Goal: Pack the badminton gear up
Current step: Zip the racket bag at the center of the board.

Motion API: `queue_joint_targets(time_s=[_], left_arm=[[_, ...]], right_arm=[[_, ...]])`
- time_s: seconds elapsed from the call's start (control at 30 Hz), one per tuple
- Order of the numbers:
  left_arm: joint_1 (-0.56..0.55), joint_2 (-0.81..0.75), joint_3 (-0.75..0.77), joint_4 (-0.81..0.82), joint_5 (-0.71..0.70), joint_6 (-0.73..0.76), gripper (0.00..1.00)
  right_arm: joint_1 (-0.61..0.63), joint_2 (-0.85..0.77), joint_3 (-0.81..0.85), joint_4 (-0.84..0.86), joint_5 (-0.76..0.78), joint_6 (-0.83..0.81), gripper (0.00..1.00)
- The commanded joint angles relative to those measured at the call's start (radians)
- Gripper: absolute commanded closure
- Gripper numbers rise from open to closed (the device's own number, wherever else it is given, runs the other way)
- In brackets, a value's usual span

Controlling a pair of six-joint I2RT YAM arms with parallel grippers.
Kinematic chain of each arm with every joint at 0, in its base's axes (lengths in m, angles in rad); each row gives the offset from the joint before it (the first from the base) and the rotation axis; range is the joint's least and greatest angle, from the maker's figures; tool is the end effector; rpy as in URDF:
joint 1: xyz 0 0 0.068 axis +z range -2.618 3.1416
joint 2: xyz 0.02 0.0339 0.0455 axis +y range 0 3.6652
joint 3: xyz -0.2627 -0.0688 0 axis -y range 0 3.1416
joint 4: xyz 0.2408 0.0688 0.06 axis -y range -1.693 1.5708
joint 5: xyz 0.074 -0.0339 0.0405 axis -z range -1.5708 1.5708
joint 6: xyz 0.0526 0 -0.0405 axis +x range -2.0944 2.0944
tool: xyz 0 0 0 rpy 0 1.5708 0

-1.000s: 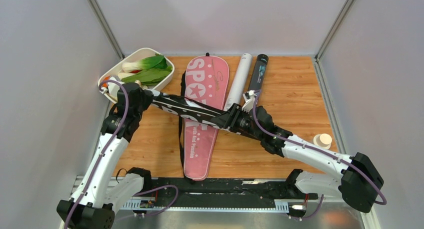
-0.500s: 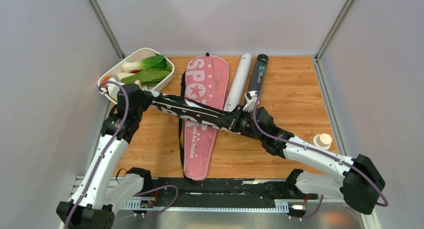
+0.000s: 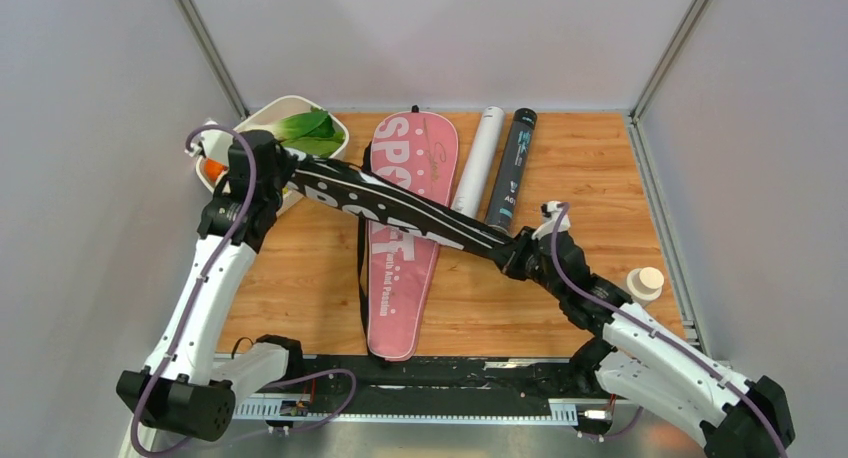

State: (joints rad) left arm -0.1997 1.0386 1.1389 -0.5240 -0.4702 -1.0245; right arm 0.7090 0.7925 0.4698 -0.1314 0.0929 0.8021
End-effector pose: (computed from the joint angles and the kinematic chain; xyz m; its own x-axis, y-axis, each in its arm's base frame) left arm 0.2306 -0.0224 0.3740 -0.0146 -0.7742 -0.6327 -0.4627 0.5662 -0.6821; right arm 0.1523 0.1243 0.2257 -0.6520 0.3837 -0.6540 -0.1674 0.7684 0.6177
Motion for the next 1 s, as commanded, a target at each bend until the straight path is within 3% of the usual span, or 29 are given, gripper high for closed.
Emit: queue_joint_targets(time_s=[0.0,0.23,0.5,0.57,0.67,0.87,0.97], left_arm=[[0.062,0.025,0.162,0.099,-0.164,0.039,1.00],[0.168,0.100,0.308,0.036,-0.118,0.014,1.00],[0.250,0.153,0.370,0.007,-0.029,0.029,1.00],[0.256,0.158,0.374,0.009,-0.015,0.038,1.00],[0.255,0.156,0.352,0.067,0.087,0.052,1.00],[0.256,0.146,0.278,0.101,0.221,0.054,1.00],[0.255,0.134,0.257,0.099,0.237,0.073,1.00]], right_arm=[[-0.102,-0.040,-0.015,-0.231,0.091,-0.008,1.00],[-0.364,-0.030,-0.025,-0.263,0.064,-0.066,1.00],[-0.471,0.005,-0.044,-0.245,0.101,-0.097,1.00],[-0.489,0.008,-0.065,-0.199,0.066,-0.116,1.00],[-0.489,0.001,-0.027,-0.122,-0.119,-0.231,0.99],[-0.441,0.019,0.341,-0.306,-0.240,-0.477,0.40],[-0.414,0.070,0.430,-0.254,-0.346,-0.527,0.25]])
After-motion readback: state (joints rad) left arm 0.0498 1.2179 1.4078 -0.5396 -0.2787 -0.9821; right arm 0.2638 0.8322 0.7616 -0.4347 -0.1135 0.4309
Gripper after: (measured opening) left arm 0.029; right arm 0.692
